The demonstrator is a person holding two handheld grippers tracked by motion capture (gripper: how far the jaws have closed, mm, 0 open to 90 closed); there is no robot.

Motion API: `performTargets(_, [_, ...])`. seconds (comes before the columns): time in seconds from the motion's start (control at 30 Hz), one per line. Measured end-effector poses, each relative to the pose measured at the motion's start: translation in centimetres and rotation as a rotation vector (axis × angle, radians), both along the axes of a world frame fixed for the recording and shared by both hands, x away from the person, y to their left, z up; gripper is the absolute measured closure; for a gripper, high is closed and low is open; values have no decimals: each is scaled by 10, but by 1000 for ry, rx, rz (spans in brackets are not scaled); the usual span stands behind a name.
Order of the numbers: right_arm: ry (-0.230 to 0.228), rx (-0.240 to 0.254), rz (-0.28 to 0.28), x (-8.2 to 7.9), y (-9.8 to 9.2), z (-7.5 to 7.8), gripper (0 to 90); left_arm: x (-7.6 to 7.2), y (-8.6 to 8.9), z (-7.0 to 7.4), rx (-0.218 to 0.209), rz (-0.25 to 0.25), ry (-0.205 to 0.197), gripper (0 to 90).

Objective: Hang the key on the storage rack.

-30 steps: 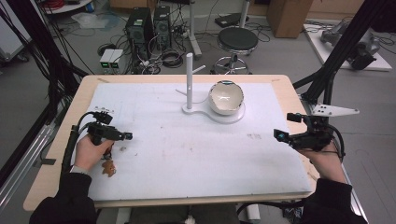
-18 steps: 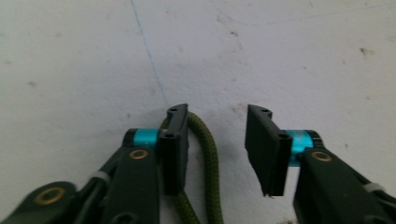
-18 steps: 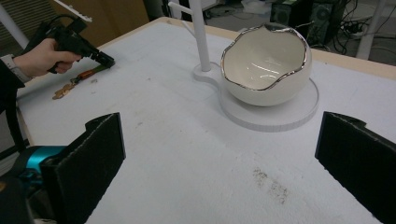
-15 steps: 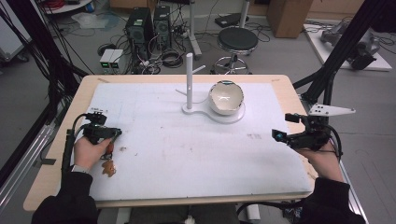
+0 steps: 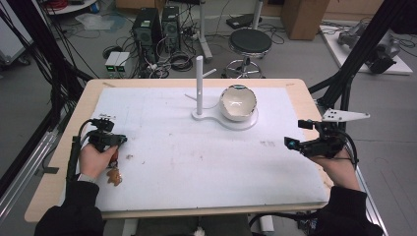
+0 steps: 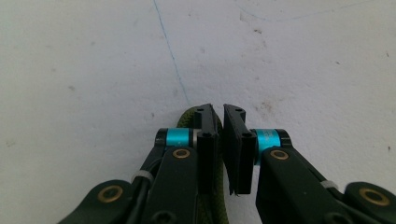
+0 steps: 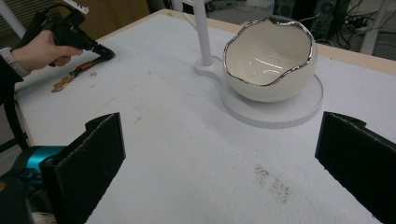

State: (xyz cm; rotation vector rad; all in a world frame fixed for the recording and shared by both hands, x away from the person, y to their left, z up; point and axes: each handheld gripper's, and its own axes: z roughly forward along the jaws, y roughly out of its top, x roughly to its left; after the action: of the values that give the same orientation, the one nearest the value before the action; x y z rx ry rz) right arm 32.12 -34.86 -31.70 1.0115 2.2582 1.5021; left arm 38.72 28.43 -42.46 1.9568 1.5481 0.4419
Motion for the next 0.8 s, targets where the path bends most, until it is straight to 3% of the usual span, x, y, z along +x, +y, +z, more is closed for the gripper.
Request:
performTargets(0.07, [-1, -3, 7, 2, 2, 0, 10, -5, 2, 14, -39, -13, -37, 836])
performTargets(0.17, [1, -6, 10, 4, 4, -1, 10, -9, 3, 26, -40, -25, -56, 837])
performTargets(0.23, [9, -9, 13, 5, 6, 0, 10, -17, 7, 44, -71, -36, -106, 838])
performTargets(0.27, [9, -9, 13, 5, 6, 0, 10, -17, 7, 44, -71, -36, -106, 839])
performTargets(0.3, [4, -11, 15, 5, 7, 0, 10, -19, 8, 51, -76, -38, -128, 839])
performTargets(0.33, [6, -12, 17, 5, 7, 0, 10, -26, 9, 65, -107, -34, -177, 839])
performTargets(0.37, [6, -12, 17, 5, 7, 0, 10, -26, 9, 65, -107, -34, -177, 839])
performTargets(0.43, [5, -13, 22, 5, 9, 1, 10, -35, 11, 87, -123, -60, -221, 839])
performTargets(0.5, [2, -18, 24, 6, 9, 1, 10, -38, 10, 94, -132, -71, -244, 840])
performTargets(0.63, [4, -20, 23, 6, 10, 1, 10, -47, 5, 122, -108, -175, -302, 839])
performTargets(0.73, [6, -12, 25, 5, 10, 1, 10, -50, 2, 132, -100, -195, -323, 840])
performTargets(0.8, [3, -16, 26, 4, 9, 1, 10, -51, 1, 136, -116, -199, -337, 840])
